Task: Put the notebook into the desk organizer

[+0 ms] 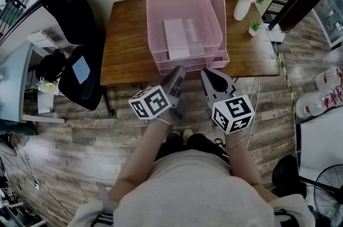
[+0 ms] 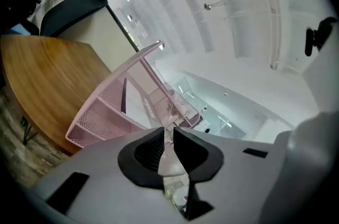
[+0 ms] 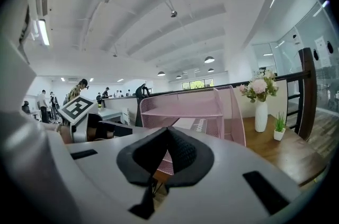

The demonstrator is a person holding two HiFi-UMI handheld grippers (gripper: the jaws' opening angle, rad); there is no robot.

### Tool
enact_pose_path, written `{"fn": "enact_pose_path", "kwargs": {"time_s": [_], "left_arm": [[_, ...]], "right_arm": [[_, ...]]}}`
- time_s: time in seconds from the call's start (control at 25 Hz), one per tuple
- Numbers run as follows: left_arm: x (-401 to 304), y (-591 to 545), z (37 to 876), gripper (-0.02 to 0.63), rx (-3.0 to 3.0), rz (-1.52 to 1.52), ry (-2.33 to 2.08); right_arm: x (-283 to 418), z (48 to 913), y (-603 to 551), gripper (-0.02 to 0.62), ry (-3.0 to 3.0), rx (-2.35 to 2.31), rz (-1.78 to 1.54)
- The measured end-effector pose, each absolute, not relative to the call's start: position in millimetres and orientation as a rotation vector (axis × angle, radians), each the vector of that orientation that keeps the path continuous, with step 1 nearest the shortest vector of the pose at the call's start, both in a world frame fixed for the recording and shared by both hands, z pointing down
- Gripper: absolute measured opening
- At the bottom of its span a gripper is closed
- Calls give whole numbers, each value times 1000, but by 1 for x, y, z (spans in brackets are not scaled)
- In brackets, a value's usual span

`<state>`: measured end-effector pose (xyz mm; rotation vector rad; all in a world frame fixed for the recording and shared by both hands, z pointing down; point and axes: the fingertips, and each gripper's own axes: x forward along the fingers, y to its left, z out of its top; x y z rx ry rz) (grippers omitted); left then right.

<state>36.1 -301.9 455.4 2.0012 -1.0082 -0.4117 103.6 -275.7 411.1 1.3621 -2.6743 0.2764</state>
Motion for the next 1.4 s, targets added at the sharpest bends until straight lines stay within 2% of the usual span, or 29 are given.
{"fn": "enact_pose_path", "kwargs": {"time_s": [0.24, 0.48, 1.04, 1.4], "left_arm": [[36, -286, 432, 1, 2146, -347, -1040], [41, -272, 418, 11, 2292, -248, -1058], [48, -241, 419, 11, 2604, 194, -1065], [45, -233, 429, 11, 2643, 310, -1053]], "right_arm": [[97, 400, -261, 9, -2682, 1342, 233], [87, 389, -249, 9, -2729, 1308, 181], [79, 392, -232, 9, -2745, 1280, 207], [71, 401, -224, 9, -2727, 1190, 193]]}}
